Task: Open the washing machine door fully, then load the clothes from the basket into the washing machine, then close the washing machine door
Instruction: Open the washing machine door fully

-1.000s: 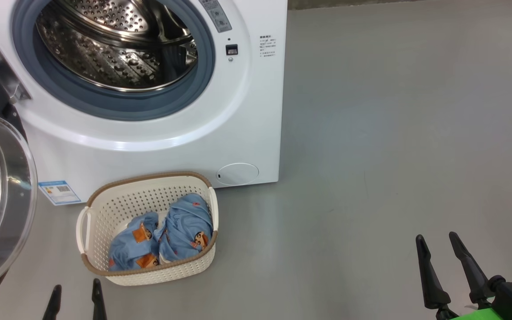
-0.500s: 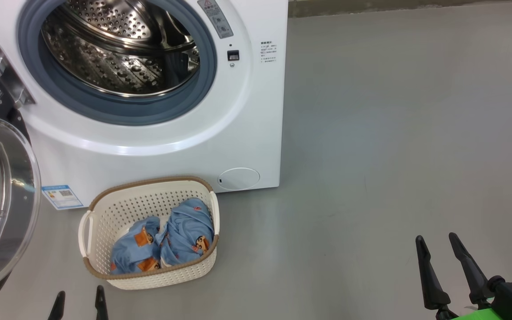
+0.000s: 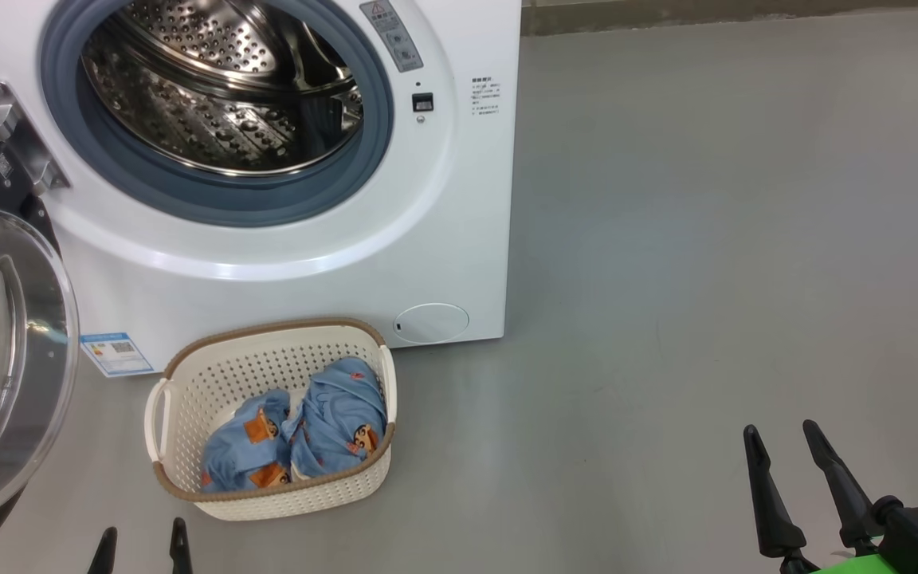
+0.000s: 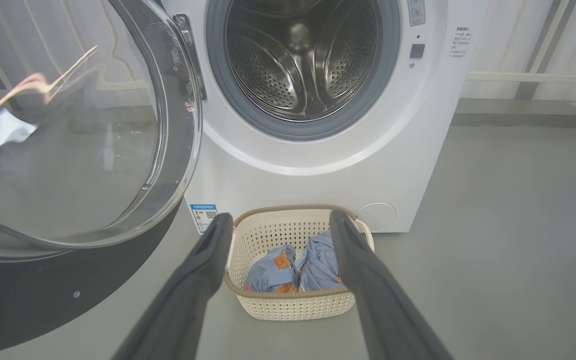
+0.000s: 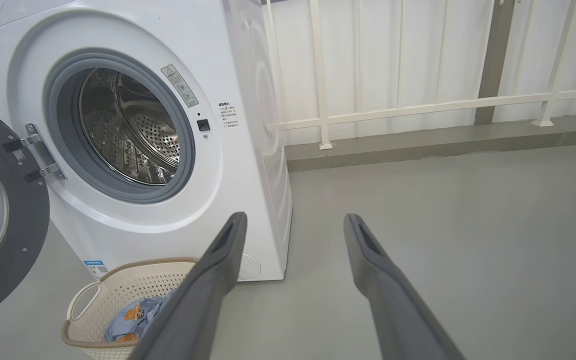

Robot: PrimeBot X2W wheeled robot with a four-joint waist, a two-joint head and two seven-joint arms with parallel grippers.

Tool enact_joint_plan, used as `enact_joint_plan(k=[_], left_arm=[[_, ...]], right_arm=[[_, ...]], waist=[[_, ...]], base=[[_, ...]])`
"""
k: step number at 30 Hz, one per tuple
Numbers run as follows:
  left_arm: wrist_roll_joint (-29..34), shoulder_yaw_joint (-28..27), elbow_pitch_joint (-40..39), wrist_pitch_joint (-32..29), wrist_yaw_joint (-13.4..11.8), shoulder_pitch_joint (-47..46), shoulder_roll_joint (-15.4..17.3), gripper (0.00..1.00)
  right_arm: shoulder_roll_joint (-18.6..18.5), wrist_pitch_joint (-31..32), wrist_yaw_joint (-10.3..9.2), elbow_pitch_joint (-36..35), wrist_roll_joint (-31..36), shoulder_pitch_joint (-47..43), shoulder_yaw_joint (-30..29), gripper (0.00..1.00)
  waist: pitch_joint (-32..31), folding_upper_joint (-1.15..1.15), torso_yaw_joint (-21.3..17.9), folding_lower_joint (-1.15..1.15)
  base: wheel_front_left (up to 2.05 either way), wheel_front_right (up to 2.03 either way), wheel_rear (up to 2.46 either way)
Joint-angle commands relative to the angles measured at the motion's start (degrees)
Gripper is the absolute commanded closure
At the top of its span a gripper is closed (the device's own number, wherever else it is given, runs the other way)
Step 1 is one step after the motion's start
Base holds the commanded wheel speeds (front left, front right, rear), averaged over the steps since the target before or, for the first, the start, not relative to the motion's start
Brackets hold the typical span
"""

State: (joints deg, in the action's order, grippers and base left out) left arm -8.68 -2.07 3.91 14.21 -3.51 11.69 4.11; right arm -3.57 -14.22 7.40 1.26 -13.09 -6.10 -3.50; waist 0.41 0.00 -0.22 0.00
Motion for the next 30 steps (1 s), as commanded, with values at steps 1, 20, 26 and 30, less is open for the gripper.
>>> enact_joint_plan(k=[1, 20, 26, 30], left_arm=[[-0.6, -1.6, -0.9, 0.7, -0.1, -2.5, 0.7, 0.00], [-1.0, -1.0, 0.1, 0.8, -0.3, -3.3, 0.7, 0.00], [-1.1, -1.1, 0.2, 0.8, -0.2, -3.7, 0.7, 0.00], [-0.8, -1.2, 0.3, 0.8, -0.3, -4.2, 0.9, 0.00]], right_arm=[[-0.4, -0.1, 0.09, -1.2, 0.7, 0.6, 1.5, 0.00], [-0.3, -0.2, 0.09, -0.9, 0.6, 0.4, 1.2, 0.00], [-0.4, -0.2, 0.09, -0.9, 0.6, 0.6, 1.1, 0.00], [-0.4, -0.2, 0.09, -0.9, 0.5, 1.0, 1.3, 0.00]], waist=[[-0.1, 0.00, 0.0, 0.00], [0.2, 0.00, 0.7, 0.00], [0.7, 0.00, 1.0, 0.00], [1.2, 0.00, 1.1, 0.00]], base=[[0.00, 0.00, 0.00], [0.00, 0.00, 0.00], [0.00, 0.00, 0.00], [0.00, 0.00, 0.00]])
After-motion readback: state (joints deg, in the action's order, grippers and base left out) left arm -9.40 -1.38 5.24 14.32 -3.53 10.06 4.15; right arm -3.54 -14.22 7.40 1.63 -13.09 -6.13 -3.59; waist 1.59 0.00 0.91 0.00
